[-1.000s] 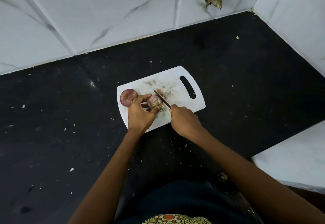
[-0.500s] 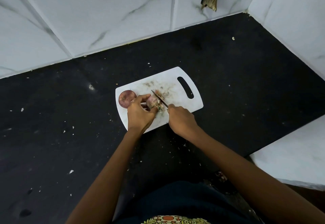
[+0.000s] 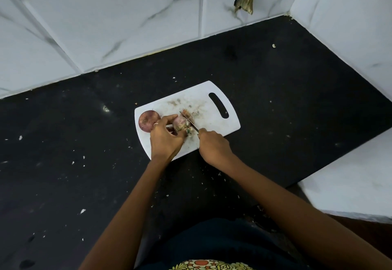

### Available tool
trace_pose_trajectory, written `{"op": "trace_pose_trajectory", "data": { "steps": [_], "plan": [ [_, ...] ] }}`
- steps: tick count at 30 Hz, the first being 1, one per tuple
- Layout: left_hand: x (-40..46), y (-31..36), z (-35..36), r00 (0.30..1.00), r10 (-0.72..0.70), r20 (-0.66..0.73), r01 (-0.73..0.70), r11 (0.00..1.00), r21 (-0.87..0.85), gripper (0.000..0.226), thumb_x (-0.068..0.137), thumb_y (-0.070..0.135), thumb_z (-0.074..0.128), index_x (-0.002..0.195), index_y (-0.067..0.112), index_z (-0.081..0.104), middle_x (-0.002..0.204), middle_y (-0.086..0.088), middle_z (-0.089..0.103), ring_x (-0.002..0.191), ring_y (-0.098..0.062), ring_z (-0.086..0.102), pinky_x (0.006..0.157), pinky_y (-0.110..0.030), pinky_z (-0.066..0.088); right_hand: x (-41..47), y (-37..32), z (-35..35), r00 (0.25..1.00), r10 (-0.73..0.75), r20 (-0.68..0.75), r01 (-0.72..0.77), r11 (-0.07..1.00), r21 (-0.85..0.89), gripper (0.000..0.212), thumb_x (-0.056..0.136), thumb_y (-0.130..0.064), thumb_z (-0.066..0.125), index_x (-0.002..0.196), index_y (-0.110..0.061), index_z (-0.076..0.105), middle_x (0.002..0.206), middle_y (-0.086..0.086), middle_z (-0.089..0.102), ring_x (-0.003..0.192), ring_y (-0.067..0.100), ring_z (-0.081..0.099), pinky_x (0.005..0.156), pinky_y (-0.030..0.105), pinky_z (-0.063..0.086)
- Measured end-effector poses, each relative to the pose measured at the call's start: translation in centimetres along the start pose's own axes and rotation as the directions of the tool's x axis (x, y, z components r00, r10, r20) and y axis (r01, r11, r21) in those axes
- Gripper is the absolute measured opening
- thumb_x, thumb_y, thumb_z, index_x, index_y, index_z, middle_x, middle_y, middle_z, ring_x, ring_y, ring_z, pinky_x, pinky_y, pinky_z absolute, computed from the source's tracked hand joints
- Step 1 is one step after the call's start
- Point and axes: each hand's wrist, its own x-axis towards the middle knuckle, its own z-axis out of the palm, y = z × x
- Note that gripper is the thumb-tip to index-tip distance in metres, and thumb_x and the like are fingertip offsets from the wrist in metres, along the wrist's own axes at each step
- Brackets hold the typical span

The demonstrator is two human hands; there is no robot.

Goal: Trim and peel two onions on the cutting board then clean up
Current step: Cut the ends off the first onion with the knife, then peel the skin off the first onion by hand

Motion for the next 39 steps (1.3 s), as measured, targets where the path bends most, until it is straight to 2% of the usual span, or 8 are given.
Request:
{"op": "trace_pose_trajectory", "data": {
  "steps": [12, 17, 21, 23, 26, 30, 34, 39],
  "plan": [
    [-1.8, -0.4, -0.3, 1.000, 0.007, -0.030, -0.008, 0.999, -0.035, 0.048, 0.076, 0.011, 0.079, 0.119, 0.014, 0.058, 0.106, 0.007, 0.062, 0.093, -0.011, 0.063, 0.081, -0.024, 0.053, -0.6, 1.0, 1.4, 1.000, 0.001, 0.000, -0.001, 1.000, 0.024, 0.021, 0.096, -0.006, 0.036, 0.115, -0.007, 0.047, 0.108, 0.015, 0.062, 0.100, 0.034, 0.059, 0.067, 0.036, 0.038],
    [-2.9, -1.1, -0.3, 0.997, 0.048, -0.065, -0.047, 0.999, 0.023, 0.050, 0.079, 0.020, 0.077, 0.123, 0.018, 0.053, 0.113, 0.009, 0.061, 0.099, -0.009, 0.060, 0.086, -0.023, 0.047, -0.3, 1.3, 0.4, 0.986, 0.048, -0.158, -0.006, 0.967, 0.254, 0.028, 0.103, -0.028, 0.030, 0.095, -0.010, 0.049, 0.090, 0.011, 0.064, 0.086, 0.031, 0.060, 0.066, 0.035, 0.041],
    [-3.5, -1.0, -0.1, 0.995, 0.057, -0.078, -0.055, 0.998, 0.032, 0.053, 0.078, 0.022, 0.077, 0.123, 0.016, 0.049, 0.110, 0.009, 0.059, 0.098, -0.008, 0.057, 0.081, -0.010, 0.041, 0.4, 1.5, 0.0, 0.973, 0.106, -0.207, -0.033, 0.944, 0.328, 0.029, 0.101, -0.031, 0.034, 0.079, -0.014, 0.041, 0.071, 0.001, 0.052, 0.072, 0.026, 0.053, 0.063, 0.033, 0.036],
    [-3.6, -1.2, 0.0, 0.994, 0.061, -0.090, -0.057, 0.997, 0.047, 0.055, 0.077, 0.021, 0.077, 0.124, 0.015, 0.048, 0.108, 0.008, 0.056, 0.097, -0.010, 0.054, 0.081, -0.014, 0.040, 0.8, 1.7, -0.1, 0.963, 0.135, -0.234, -0.050, 0.941, 0.334, 0.029, 0.100, -0.032, 0.036, 0.081, -0.012, 0.046, 0.067, -0.001, 0.050, 0.071, 0.026, 0.053, 0.062, 0.033, 0.036],
    [-3.7, -1.5, -0.1, 0.995, 0.020, -0.095, -0.014, 0.998, 0.069, 0.059, 0.076, 0.021, 0.077, 0.127, 0.016, 0.047, 0.108, 0.008, 0.052, 0.099, -0.011, 0.049, 0.086, -0.025, 0.041, 1.4, 2.0, 0.0, 0.948, 0.147, -0.281, -0.048, 0.942, 0.333, 0.022, 0.099, -0.027, 0.040, 0.093, -0.010, 0.053, 0.085, 0.002, 0.054, 0.082, 0.026, 0.057, 0.067, 0.032, 0.039],
    [-3.8, -1.8, -0.3, 0.996, 0.006, -0.090, -0.001, 0.998, 0.061, 0.059, 0.077, 0.021, 0.078, 0.128, 0.016, 0.048, 0.109, 0.007, 0.050, 0.102, -0.010, 0.046, 0.087, -0.023, 0.039, 1.8, 2.7, 0.4, 0.944, 0.133, -0.302, -0.046, 0.959, 0.280, 0.027, 0.097, -0.014, 0.042, 0.123, -0.010, 0.049, 0.118, 0.010, 0.047, 0.094, 0.031, 0.059, 0.068, 0.032, 0.040],
    [-3.7, -2.0, -0.2, 0.995, -0.015, -0.102, 0.019, 0.999, 0.038, 0.059, 0.077, 0.024, 0.080, 0.126, 0.017, 0.049, 0.110, 0.006, 0.051, 0.104, -0.010, 0.046, 0.086, -0.020, 0.038, 2.2, 3.2, 0.7, 0.936, 0.120, -0.332, -0.056, 0.979, 0.196, 0.028, 0.096, -0.013, 0.048, 0.124, -0.014, 0.043, 0.120, 0.009, 0.048, 0.097, 0.031, 0.059, 0.070, 0.038, 0.045],
    [-3.7, -2.1, -0.1, 0.994, -0.008, -0.112, 0.012, 0.999, 0.039, 0.058, 0.078, 0.027, 0.080, 0.126, 0.018, 0.050, 0.108, 0.009, 0.051, 0.102, -0.009, 0.046, 0.083, -0.017, 0.034, 3.0, 3.3, 0.3, 0.927, 0.049, -0.371, -0.057, 0.998, -0.010, 0.030, 0.092, -0.031, 0.058, 0.116, -0.014, 0.050, 0.115, 0.006, 0.053, 0.104, 0.025, 0.052, 0.080, 0.038, 0.045]
  ]
}}
